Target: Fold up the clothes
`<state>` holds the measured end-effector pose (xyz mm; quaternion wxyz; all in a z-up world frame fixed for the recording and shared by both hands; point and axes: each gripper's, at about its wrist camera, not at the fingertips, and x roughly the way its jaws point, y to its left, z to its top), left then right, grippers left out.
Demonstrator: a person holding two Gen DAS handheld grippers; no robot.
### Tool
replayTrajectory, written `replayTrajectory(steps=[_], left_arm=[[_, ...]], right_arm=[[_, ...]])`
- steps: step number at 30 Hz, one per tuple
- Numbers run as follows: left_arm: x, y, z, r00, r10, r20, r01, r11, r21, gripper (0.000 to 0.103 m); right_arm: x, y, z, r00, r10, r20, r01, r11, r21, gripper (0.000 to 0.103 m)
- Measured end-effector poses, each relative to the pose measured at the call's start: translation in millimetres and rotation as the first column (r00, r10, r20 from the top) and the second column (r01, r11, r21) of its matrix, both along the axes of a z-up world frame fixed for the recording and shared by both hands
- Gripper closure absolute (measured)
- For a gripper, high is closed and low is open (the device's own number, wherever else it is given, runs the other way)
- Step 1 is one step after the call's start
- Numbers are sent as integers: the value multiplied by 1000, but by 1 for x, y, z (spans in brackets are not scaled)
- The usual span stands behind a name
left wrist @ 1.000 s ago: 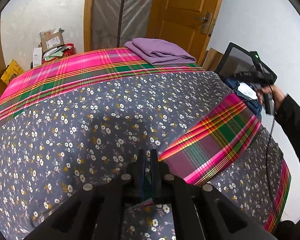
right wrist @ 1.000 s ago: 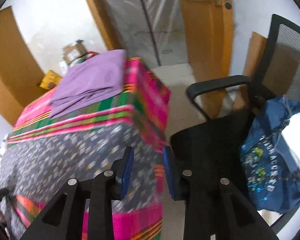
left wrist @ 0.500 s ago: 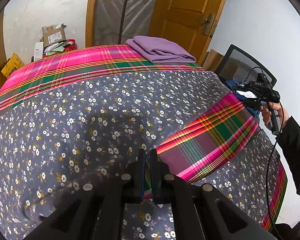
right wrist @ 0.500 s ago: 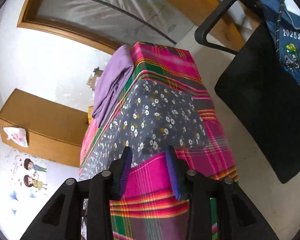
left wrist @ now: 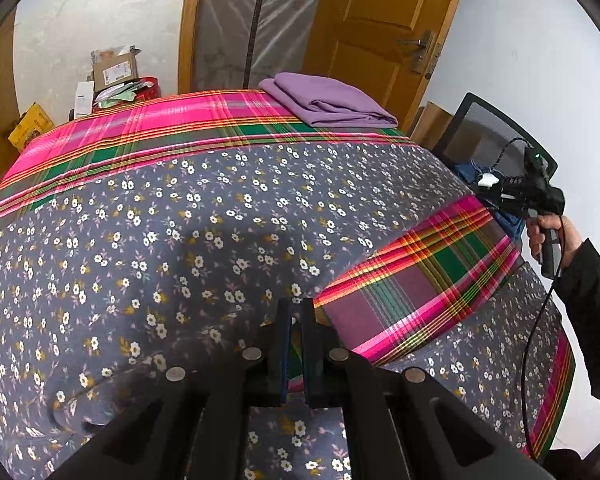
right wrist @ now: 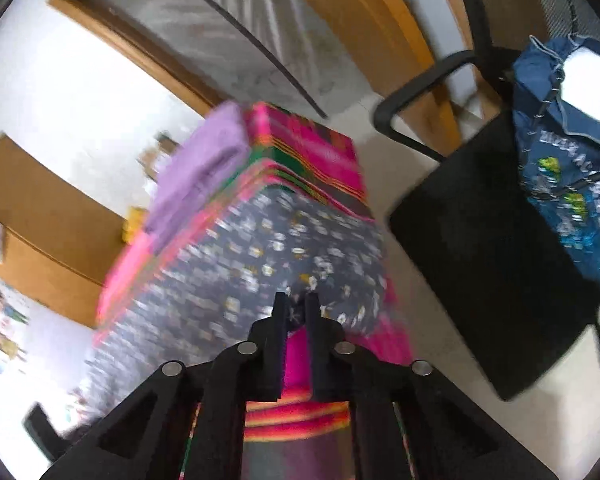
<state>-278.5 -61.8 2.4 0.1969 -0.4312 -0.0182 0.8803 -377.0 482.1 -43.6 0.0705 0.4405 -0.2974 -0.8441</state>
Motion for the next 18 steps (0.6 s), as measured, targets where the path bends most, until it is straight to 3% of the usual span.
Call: replayTrajectory(steps=[2,4,6,11,13,18], left_arm=[[5,-3,4,1000,8,-9,-8,1000,6,100],[12,-10,10,999,19,-25,-19,1000,10,100],[21,-21,17,998,44,-45,-44,999,11,100],[44,-65,31,982,170,-86,-170,985,2,99],[53,-88,32,967,237,-91,-238,971,4,98],[82,-145,26,911,404,-76,-405,914,8,98]], right_arm=[[2,6,-1,999,-41,26,40,999,32,82],[9,8,8,998,-61,-4,61,997,55,71],[18,1,25,998,-37,-59,42,995,93,71],[46,-51,69,973,127,-194,-99,984,147,69],[55,-82,83,953,220,-210,-182,965,187,57],[80,-164,94,884,424,-198,-381,897,222,56]])
